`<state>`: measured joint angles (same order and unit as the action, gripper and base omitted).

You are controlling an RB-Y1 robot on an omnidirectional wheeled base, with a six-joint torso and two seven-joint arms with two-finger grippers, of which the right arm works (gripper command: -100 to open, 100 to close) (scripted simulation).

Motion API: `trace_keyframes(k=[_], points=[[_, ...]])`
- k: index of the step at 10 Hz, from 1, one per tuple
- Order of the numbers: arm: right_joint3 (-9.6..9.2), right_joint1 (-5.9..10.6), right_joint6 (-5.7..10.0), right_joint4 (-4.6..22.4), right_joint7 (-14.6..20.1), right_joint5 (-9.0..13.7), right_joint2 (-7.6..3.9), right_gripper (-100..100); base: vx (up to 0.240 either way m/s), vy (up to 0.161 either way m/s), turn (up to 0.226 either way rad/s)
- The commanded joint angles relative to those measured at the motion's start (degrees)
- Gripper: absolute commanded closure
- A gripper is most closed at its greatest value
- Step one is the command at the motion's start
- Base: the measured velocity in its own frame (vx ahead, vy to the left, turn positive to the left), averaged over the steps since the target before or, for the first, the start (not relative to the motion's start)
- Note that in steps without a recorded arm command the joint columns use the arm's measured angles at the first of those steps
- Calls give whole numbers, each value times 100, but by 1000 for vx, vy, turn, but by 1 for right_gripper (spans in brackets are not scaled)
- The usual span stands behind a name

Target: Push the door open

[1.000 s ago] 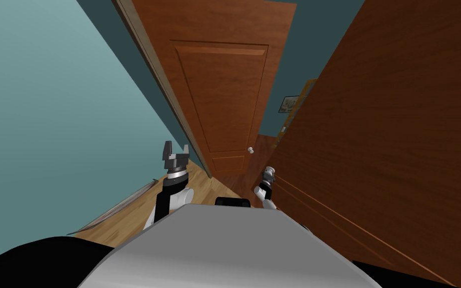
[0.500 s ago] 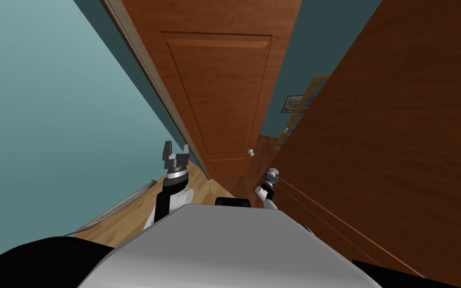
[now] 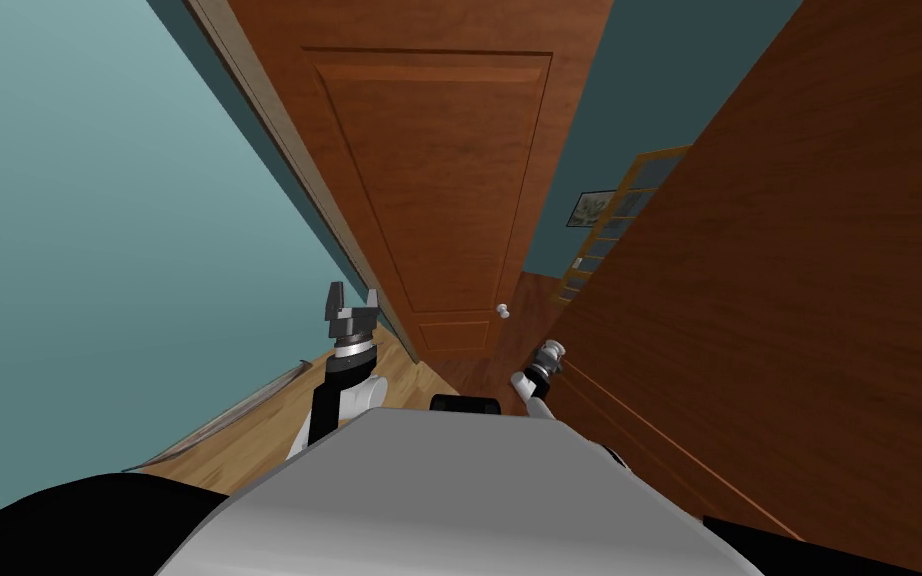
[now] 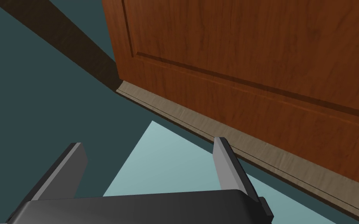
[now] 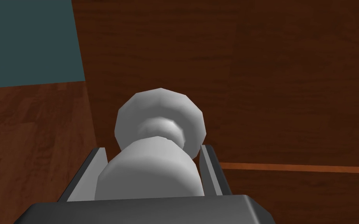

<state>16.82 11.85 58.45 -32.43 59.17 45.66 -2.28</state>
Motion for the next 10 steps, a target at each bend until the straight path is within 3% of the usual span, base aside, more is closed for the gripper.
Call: trace_keyframes(k=[1, 6, 7, 8, 10], points=[[195, -71, 95, -135, -142, 131, 11, 100, 120, -56, 44], [555, -23, 280, -79, -358, 419, 191, 100, 168, -70, 24], [508, -27, 250, -64, -333, 382, 171, 100, 70, -32, -11], [685, -12, 368, -48, -373, 486, 83, 100, 20, -86, 167], [878, 3, 487, -30, -418, 598, 10, 100, 49, -162, 191]])
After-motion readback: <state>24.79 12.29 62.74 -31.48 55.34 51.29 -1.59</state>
